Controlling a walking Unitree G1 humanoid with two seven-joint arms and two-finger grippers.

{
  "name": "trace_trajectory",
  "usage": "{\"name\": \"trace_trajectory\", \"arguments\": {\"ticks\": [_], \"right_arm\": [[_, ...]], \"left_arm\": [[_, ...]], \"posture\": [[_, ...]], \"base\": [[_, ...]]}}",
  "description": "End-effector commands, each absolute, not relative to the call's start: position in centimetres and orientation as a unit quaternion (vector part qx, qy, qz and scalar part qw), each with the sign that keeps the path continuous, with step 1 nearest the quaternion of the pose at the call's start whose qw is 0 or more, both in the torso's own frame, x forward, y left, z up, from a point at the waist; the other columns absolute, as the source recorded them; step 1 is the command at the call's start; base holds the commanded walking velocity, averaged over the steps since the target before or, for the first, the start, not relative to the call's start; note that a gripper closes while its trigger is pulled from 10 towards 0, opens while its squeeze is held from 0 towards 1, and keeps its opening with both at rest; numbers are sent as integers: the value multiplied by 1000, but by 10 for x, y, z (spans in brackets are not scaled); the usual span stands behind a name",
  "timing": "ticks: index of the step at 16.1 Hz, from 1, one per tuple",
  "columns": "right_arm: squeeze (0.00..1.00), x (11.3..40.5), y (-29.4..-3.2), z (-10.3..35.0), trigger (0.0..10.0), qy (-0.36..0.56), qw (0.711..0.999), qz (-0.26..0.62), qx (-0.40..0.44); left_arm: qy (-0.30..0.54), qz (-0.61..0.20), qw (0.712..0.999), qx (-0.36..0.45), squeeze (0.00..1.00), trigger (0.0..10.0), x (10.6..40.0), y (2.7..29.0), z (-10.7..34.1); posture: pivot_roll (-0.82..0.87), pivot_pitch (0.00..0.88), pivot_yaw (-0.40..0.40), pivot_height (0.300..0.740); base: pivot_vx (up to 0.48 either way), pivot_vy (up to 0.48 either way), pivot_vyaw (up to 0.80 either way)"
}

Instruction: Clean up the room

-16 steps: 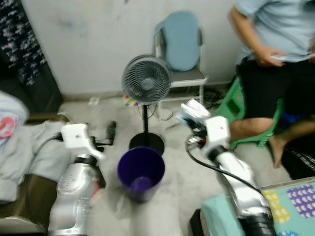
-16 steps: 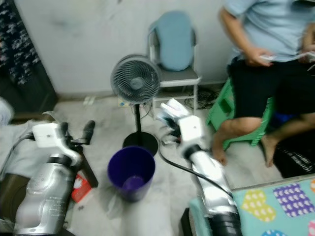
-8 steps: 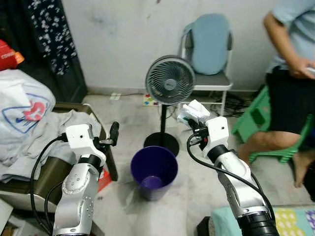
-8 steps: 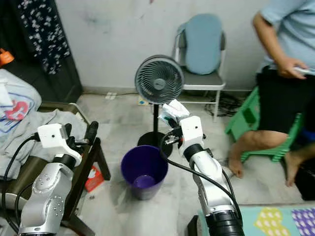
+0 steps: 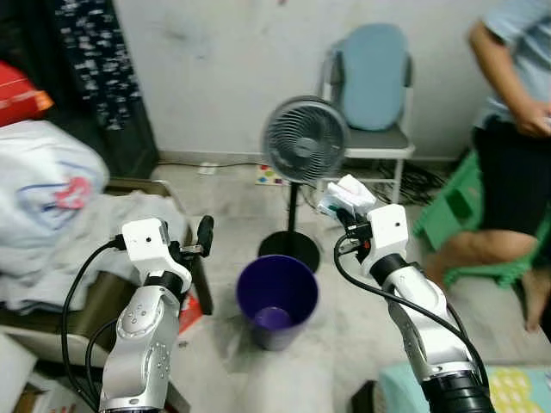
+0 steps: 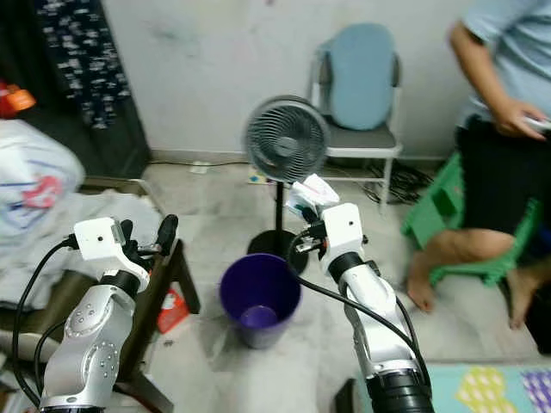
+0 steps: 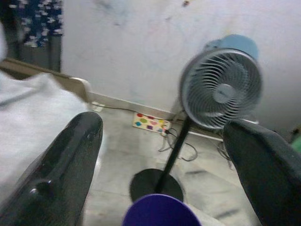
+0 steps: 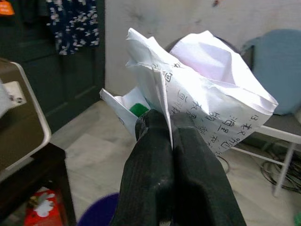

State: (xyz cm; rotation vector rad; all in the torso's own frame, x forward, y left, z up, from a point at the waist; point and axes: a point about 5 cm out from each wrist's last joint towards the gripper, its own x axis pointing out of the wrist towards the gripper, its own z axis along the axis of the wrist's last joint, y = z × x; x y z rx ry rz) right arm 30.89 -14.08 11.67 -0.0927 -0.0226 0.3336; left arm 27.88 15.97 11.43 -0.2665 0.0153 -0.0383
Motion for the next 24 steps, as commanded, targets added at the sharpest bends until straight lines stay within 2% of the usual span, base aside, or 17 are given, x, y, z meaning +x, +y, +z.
{"name": "trace_trajectory", "arguments": {"ticks": [1, 10, 16, 24], "right_arm": [[0, 310, -138, 118, 10000, -13, 984, 170, -42], [0, 311, -137, 119, 10000, -16, 984, 172, -44], [0, 310, -137, 119, 10000, -17, 984, 171, -42], [0, 311, -137, 118, 10000, -17, 984, 171, -42]], "left_arm": [[10, -17, 991, -130, 0, 10000, 280, 161, 115], [3, -16, 992, -126, 0, 10000, 280, 161, 117], [-16, -46, 990, -133, 0, 10000, 278, 157, 122], [-22, -59, 989, -137, 0, 10000, 278, 156, 123]], "posture": [[-48, 0, -25, 740], [-47, 0, -27, 740], [-47, 0, -24, 740], [-46, 0, -23, 740]], "base": [[0, 398, 0], [0, 35, 0], [0, 0, 595], [308, 0, 0]]}}
